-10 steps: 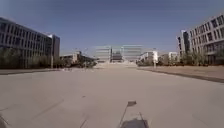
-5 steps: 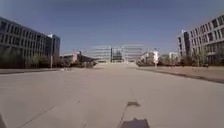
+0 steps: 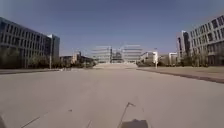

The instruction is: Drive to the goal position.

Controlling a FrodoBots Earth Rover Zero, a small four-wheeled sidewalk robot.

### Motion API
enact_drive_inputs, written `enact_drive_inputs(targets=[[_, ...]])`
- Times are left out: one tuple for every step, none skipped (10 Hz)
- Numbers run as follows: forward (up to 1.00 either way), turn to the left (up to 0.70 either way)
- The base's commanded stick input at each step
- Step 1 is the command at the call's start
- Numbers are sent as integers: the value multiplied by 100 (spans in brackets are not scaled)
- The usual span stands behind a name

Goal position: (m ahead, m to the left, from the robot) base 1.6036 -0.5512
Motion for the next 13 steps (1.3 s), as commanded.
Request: enact_drive_inputs(targets=[[70, 0], [70, 0], [70, 0], [70, 0], [70, 0], [70, 0], [70, 0], [70, 0], [70, 0], [70, 0], [70, 0], [70, 0], [70, 0]])
